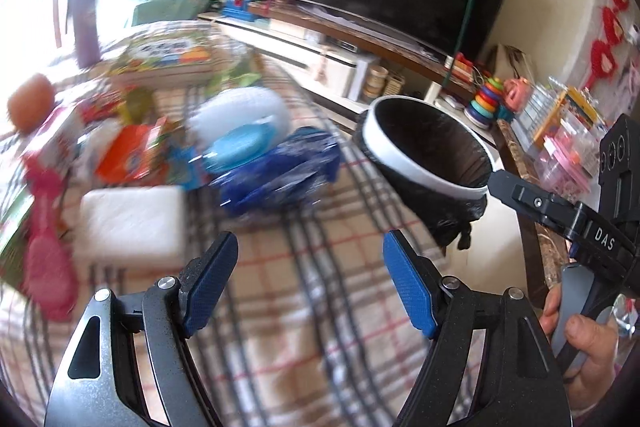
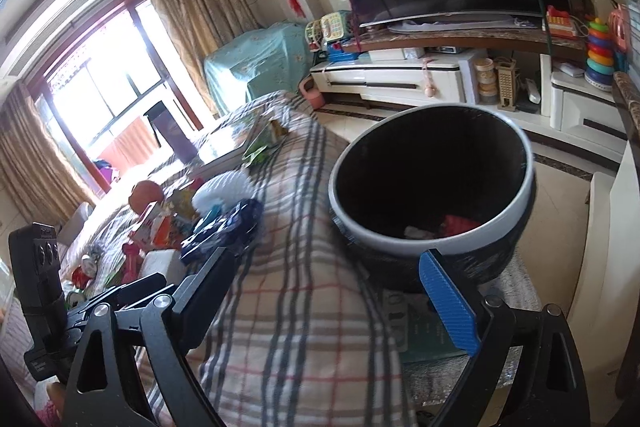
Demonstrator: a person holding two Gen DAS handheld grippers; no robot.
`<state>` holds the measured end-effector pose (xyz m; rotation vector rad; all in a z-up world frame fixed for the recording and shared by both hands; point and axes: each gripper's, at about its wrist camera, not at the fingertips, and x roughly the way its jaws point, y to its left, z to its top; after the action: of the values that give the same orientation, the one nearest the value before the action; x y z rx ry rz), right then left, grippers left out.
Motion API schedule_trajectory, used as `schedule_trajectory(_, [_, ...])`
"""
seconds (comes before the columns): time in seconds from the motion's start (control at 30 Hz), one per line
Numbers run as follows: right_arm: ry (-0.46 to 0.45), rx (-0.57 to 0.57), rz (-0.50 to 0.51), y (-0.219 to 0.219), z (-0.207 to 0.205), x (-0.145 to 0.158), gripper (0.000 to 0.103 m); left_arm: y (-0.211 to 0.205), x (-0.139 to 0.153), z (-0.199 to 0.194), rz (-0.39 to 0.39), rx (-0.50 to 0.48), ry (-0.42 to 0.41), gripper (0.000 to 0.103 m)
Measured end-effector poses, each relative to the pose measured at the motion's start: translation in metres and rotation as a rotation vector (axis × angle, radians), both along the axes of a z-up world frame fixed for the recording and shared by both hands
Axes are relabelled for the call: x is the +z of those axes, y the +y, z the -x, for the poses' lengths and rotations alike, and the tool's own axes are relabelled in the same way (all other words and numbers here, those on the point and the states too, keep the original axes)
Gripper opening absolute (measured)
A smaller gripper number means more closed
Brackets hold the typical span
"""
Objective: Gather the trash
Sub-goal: 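Open both tools to drop the bags into the trash bin, then grasp the pink brush with the left tool while the right tool grasps the blue plastic packet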
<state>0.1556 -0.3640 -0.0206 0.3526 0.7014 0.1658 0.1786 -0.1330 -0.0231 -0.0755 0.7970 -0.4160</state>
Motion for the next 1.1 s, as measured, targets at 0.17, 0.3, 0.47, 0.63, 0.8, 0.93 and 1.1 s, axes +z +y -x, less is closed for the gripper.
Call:
schedule_trajectory(0.17, [0.011,0.023,-0.008,0.022,0.002,-0.006,0.095,0.031,-0.003,0.012,0.015,0.05,0.002,0.077])
schedule_trajectory(0.3, [0.027,0.047,-0.016,0.037,0.002,-0.01,0.095,0.052,-0.004,0.021,0.01,0.081,-0.006,0.077])
schedule_trajectory(0.47, [0.024,0.077,-0.002,0.058,0.003,-0.011,0.095,0.075,-0.013,0.03,0.013,0.113,0.013,0.077])
schedule_trajectory(0.63, [0.038,0.113,-0.008,0.075,0.0,-0.015,0.095,0.095,-0.018,0.039,0.002,0.157,0.013,0.077])
schedule_trajectory(0.8, [0.054,0.142,-0.006,0.09,-0.005,-0.02,0.095,0.113,-0.019,0.04,0.0,0.192,0.018,0.077])
schedule_trajectory(0.93, [0.064,0.153,-0.009,0.097,-0.011,-0.023,0.095,0.126,-0.02,0.039,-0.022,0.23,0.016,0.077])
schedule_trajectory(1.1, [0.073,0.163,0.005,0.105,-0.021,-0.027,0.095,0.141,-0.026,0.03,-0.064,0.303,0.016,0.077])
